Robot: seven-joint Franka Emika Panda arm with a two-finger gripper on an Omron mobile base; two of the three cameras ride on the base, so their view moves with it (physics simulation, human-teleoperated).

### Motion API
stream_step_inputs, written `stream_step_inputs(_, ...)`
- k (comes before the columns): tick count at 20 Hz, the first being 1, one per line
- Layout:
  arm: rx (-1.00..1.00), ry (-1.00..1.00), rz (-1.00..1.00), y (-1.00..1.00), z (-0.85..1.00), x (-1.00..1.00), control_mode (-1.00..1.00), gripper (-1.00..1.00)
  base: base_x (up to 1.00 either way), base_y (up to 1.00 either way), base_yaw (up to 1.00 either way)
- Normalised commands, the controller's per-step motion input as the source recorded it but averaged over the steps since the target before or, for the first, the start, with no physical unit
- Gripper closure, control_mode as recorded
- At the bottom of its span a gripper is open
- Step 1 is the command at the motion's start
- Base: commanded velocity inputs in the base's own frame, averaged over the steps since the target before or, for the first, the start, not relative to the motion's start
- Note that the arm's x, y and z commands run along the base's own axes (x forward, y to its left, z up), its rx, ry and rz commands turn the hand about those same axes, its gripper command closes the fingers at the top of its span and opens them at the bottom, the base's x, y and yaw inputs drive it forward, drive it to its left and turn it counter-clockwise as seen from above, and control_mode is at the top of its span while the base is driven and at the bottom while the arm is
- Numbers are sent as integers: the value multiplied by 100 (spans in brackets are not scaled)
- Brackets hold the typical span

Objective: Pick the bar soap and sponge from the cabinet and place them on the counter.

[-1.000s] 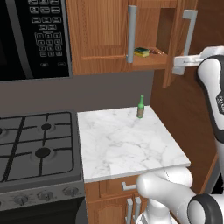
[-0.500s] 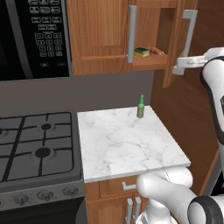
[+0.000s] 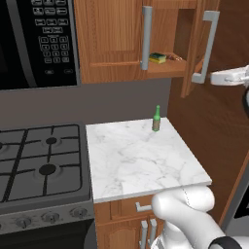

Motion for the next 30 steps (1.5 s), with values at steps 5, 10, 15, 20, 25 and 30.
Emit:
stream_step_inputs(5,-3,-5,0,26,12,-65,-100,-100,0,0,0)
stream_step_inputs(10,-7,0,0,44,9,-47,-100,-100,0,0,0)
stream_step_inputs(15,-8,2,0,53,4,-16,-100,-100,0,0,0)
stream_step_inputs(20,-13,0,0,45,6,-4,-100,-100,0,0,0)
stream_step_inputs(25,-21,-2,0,25,0,-2,-100,-100,0,0,0)
stream_step_inputs(30,-20,-3,0,8,0,0,-100,-100,0,0,0)
